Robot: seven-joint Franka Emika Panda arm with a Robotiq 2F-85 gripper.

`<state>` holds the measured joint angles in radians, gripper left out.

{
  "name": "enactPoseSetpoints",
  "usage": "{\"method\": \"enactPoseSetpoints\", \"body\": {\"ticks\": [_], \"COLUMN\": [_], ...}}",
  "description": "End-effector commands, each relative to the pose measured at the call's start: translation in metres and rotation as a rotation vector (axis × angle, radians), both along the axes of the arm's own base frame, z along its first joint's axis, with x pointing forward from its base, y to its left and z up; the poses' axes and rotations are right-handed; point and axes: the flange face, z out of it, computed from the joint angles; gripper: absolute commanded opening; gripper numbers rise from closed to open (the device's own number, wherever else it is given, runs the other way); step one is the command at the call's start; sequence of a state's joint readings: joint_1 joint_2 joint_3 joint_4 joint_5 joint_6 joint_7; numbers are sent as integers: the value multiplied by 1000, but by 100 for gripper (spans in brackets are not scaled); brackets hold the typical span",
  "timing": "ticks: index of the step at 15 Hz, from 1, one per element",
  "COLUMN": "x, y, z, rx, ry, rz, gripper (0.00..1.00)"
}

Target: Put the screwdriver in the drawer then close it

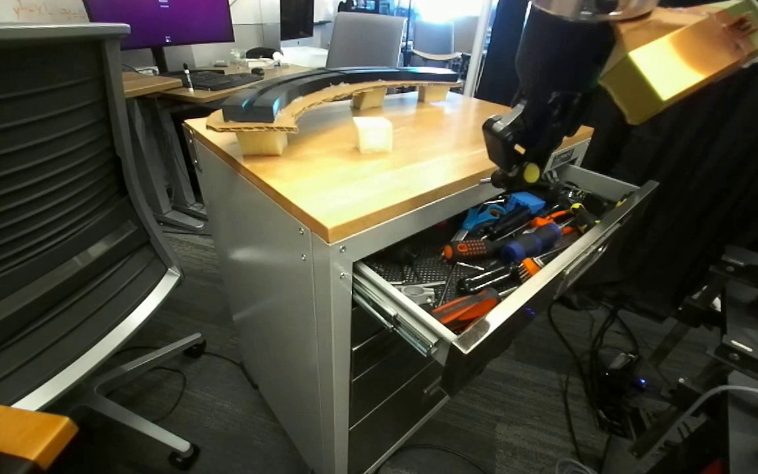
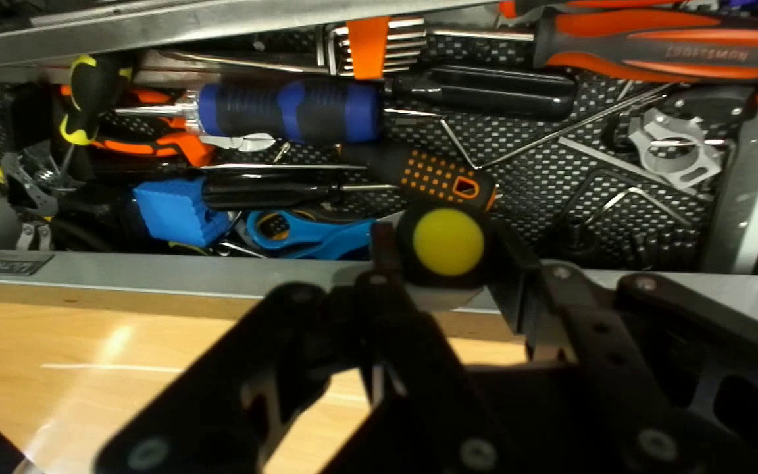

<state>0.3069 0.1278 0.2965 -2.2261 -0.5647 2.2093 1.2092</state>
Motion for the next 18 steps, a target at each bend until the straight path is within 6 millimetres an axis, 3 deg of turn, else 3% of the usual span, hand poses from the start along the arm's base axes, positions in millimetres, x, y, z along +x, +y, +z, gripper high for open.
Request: {"method": "enactPoseSetpoints", "body": {"ticks": [1, 2, 3, 5, 9, 14, 15, 17, 18], "x": [-20, -24, -25, -30, -36, -64, -72, -85, -88], "y": [3, 5, 6, 8, 4, -21, -28, -33, -34], "z": [9, 6, 1, -6, -14, -11, -19, -39, -50], "rx": [89, 102, 111, 134, 137, 43, 29, 15, 25], "ry": [-28, -35, -38, -34, 39, 344, 415, 514, 515], "rz": [99, 120, 142, 172, 180, 101, 93, 86, 93], "gripper": [12, 12, 62, 68, 98, 100, 75, 73, 65]}}
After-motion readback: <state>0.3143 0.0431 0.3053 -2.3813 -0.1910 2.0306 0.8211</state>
